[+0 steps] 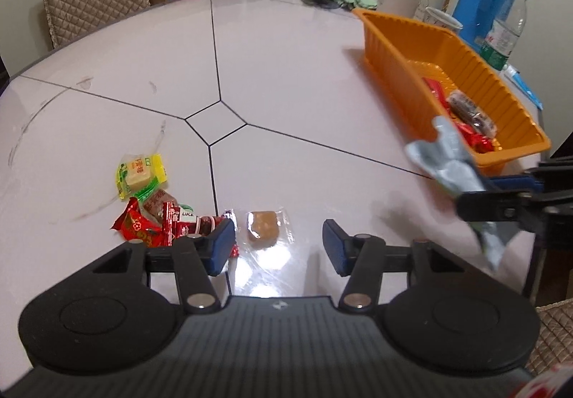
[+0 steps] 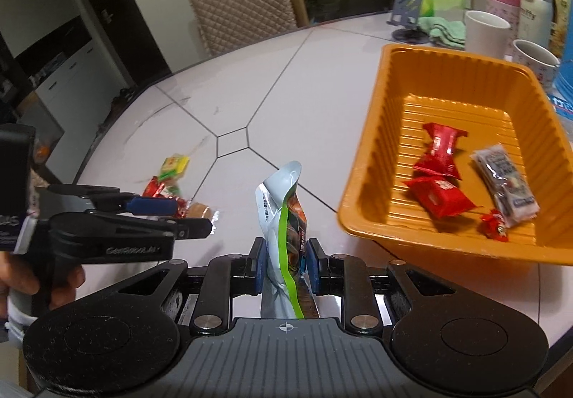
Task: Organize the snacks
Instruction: 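Grasp the brown square candy with the left gripper while the right holds the silver-green bag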
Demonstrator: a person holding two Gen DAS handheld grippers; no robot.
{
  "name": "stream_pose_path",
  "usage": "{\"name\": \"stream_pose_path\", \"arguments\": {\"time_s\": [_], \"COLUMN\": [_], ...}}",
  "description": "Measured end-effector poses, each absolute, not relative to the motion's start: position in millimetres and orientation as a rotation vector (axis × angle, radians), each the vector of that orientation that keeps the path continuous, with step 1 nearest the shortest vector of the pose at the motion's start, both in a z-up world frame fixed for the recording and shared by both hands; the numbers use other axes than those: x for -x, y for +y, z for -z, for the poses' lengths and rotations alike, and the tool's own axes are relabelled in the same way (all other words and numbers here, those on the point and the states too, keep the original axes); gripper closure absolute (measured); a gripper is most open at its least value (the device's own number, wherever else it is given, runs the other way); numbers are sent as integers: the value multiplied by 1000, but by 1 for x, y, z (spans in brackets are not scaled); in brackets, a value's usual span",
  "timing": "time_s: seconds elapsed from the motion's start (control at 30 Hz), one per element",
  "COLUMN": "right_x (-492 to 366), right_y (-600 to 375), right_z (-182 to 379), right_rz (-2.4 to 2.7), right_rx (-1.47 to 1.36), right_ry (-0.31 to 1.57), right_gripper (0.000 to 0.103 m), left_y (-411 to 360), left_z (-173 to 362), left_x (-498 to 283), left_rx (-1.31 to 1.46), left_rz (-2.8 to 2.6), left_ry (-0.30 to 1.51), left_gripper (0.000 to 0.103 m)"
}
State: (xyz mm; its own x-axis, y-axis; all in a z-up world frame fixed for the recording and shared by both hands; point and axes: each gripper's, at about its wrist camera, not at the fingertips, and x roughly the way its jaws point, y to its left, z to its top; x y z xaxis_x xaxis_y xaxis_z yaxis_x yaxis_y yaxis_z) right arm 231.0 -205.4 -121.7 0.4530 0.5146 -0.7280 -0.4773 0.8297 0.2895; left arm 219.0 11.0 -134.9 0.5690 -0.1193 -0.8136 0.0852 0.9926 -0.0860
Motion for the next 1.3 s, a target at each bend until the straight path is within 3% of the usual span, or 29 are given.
{"name": "stream_pose_path", "arguments": {"time_s": [0.1,0.8,0.97,1.3], "right_x": [-231,-233,-233,-234], "right_y": [-210,-221,-221,-221], "right_z": [122,120,120,119], "right_rz": [-600,-566,-562,-557], "right_rx": [-55,-88,-91,-90], "right_ry": [917,918,921,917], "right_gripper": [79,79,79,79], "left_y": [10,-4,-8,-9], "left_z": [140,150,149,146], "left_x": [-225,-243,-240,-245], "left_rx": [35,-110,-105,-57], "left_rz": [122,191,235,203], "left_ry": [968,961,984,997], "left_gripper": [61,59,68,68]}}
